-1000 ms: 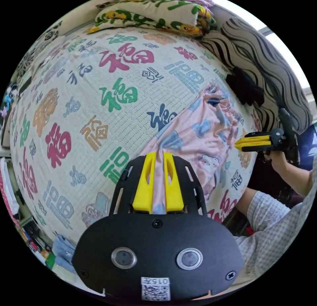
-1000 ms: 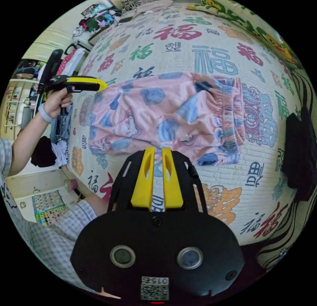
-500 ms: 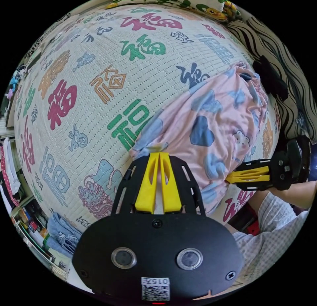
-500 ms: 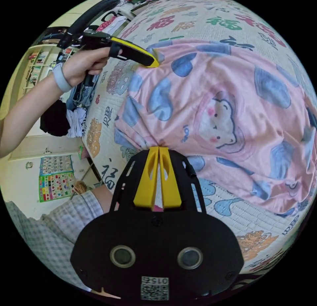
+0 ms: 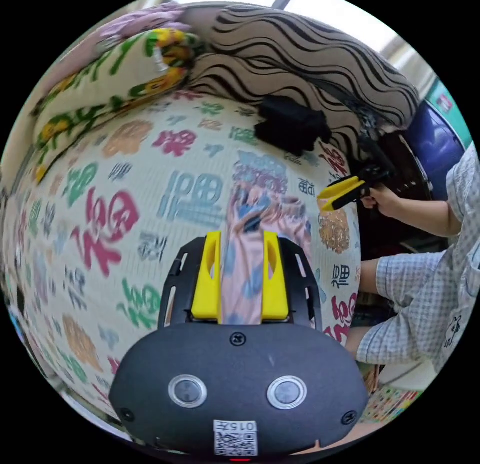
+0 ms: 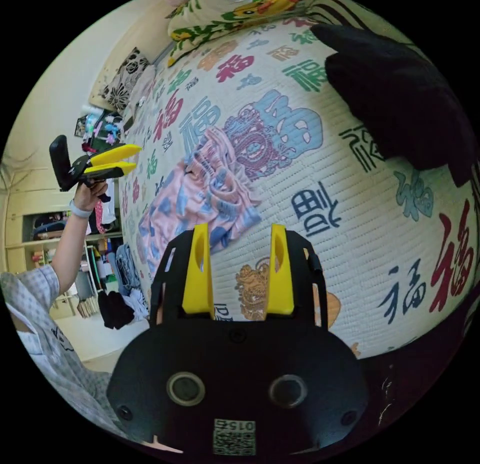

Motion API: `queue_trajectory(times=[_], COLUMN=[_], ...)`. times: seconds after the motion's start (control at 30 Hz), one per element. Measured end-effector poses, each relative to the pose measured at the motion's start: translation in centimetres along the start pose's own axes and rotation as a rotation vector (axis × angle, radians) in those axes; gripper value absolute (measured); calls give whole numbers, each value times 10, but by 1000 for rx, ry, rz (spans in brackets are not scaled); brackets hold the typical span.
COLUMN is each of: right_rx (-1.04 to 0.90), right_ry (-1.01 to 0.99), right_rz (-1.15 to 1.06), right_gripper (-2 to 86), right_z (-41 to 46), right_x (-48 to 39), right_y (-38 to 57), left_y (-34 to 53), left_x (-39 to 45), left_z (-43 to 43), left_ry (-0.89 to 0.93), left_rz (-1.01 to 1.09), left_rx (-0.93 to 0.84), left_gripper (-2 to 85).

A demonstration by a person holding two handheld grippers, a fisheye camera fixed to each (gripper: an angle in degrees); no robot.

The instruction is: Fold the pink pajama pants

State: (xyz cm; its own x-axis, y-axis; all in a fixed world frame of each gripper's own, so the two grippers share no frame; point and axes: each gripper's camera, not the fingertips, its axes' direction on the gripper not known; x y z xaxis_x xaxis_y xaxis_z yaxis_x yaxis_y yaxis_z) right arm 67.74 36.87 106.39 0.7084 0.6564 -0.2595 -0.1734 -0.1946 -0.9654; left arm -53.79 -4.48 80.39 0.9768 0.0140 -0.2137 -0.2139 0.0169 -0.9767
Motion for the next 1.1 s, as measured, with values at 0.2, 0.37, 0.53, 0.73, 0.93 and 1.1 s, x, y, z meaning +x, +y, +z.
queue_trajectory(times=[0.2, 0.37, 0.53, 0.73, 0.93, 1.1], right_rx=[-89, -67, -63, -35, 102, 121], right_ry=[-93, 102, -36, -235, -72, -144], right_rz=[-3, 44, -11, 0, -145, -367], right_gripper=[197, 158, 84, 55, 49, 48], right_z=[35, 45, 41, 21, -36, -53], right_x=[3, -10, -5, 11, -20, -85], right_y=[-12, -8, -4, 6, 15, 30], left_y=[-121, -158, -169, -175, -172, -115], left_x=[-2, -16, -28, -44, -55, -74], left_z=[100, 143, 161, 156, 94, 34], left_ry=[81, 161, 292, 325, 326, 313], left_rz=[246, 281, 302, 340, 396, 379], left_rx=[-320, -504, -556, -506, -204, 9], left_gripper=[136, 155, 99, 33, 20, 14])
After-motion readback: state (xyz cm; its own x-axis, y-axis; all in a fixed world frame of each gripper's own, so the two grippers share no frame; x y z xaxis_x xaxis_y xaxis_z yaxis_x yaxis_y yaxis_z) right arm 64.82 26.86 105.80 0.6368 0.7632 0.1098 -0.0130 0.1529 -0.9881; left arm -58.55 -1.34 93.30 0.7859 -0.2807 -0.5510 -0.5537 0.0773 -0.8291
